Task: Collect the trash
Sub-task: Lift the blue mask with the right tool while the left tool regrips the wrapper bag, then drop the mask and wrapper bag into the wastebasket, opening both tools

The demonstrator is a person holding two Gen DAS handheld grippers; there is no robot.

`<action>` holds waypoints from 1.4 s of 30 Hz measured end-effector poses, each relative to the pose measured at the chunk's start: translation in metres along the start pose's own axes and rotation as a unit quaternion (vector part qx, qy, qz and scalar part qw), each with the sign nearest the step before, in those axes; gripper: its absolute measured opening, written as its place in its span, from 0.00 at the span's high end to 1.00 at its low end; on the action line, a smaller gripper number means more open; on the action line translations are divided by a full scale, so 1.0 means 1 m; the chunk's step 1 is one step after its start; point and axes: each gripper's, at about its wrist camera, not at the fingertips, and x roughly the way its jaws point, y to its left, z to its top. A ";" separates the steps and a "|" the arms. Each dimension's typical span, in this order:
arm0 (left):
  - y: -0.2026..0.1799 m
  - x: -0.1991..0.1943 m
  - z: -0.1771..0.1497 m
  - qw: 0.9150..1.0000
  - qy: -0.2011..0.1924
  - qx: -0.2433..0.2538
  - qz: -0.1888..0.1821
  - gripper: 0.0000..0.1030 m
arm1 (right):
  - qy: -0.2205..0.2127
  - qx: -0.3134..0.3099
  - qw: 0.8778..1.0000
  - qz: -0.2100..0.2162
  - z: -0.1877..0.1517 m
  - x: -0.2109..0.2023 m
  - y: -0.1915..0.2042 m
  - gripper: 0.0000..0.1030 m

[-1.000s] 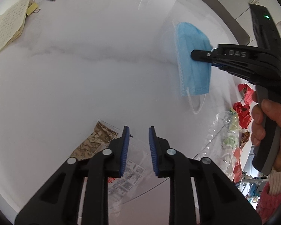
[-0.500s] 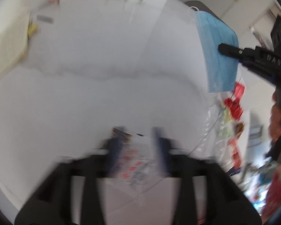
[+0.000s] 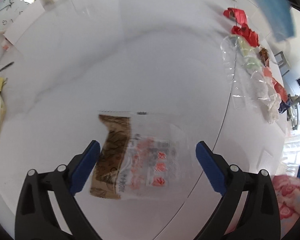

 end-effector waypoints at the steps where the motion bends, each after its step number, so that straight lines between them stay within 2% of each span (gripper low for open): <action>1: 0.001 0.003 0.000 1.000 0.001 -0.003 -0.004 0.15 | -0.002 0.006 1.000 -0.005 -0.004 -0.004 -0.001 0.86; 7: 0.009 0.004 -0.003 1.000 -0.009 -0.002 -0.027 0.29 | -0.018 0.042 0.999 -0.027 -0.031 -0.027 -0.007 0.85; 19: -0.006 0.007 -0.024 0.999 -0.030 -0.001 -0.010 0.36 | -0.038 0.055 0.997 -0.030 -0.055 -0.053 -0.008 0.85; 24: 0.001 -0.002 -0.031 0.999 -0.040 -0.016 -0.014 0.57 | -0.043 0.050 0.997 -0.027 -0.060 -0.059 -0.008 0.84; 27: 0.005 -0.002 -0.033 0.998 -0.045 -0.031 -0.017 0.64 | -0.046 0.053 0.997 -0.027 -0.063 -0.063 -0.010 0.84; 35: -0.002 -0.004 -0.037 0.998 -0.058 -0.019 0.002 0.69 | -0.053 0.058 0.996 -0.030 -0.067 -0.073 -0.014 0.84; 42: -0.003 -0.015 -0.044 0.997 -0.071 -0.024 -0.006 0.77 | -0.061 0.057 0.996 -0.037 -0.072 -0.084 -0.014 0.84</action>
